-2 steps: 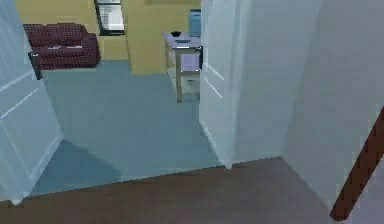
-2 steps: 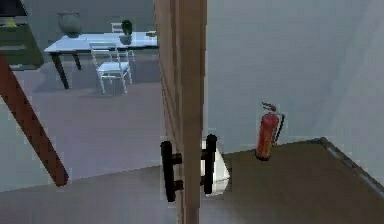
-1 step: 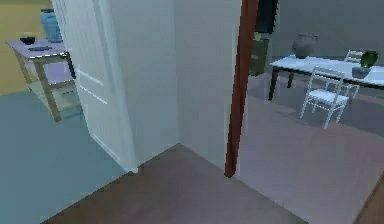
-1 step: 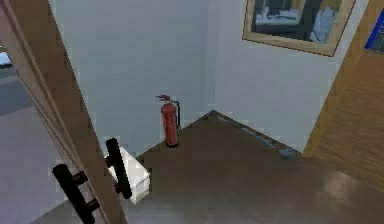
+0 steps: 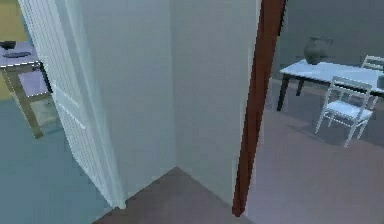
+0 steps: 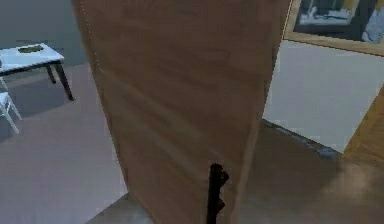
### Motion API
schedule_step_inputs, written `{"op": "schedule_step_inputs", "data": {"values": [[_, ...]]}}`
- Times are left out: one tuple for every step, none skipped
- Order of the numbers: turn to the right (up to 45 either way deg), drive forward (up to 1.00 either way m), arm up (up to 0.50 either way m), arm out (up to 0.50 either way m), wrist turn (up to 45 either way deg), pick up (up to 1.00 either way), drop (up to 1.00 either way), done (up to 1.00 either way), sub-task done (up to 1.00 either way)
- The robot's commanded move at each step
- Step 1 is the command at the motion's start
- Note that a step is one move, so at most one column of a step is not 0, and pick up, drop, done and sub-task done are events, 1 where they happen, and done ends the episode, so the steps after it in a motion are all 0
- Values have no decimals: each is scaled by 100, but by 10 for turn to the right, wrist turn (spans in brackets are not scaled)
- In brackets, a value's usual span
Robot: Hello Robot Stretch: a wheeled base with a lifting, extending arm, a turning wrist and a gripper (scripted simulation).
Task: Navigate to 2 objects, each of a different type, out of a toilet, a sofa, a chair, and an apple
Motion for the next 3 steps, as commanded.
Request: {"op": "schedule_step_inputs", "data": {"values": [[-30, 0, 0, 0, 0, 0, 0, 0, 0], [0, 35, 0, 0, 0, 0, 0, 0, 0], [450, 0, 0, 0, 0, 0, 0, 0, 0]]}}
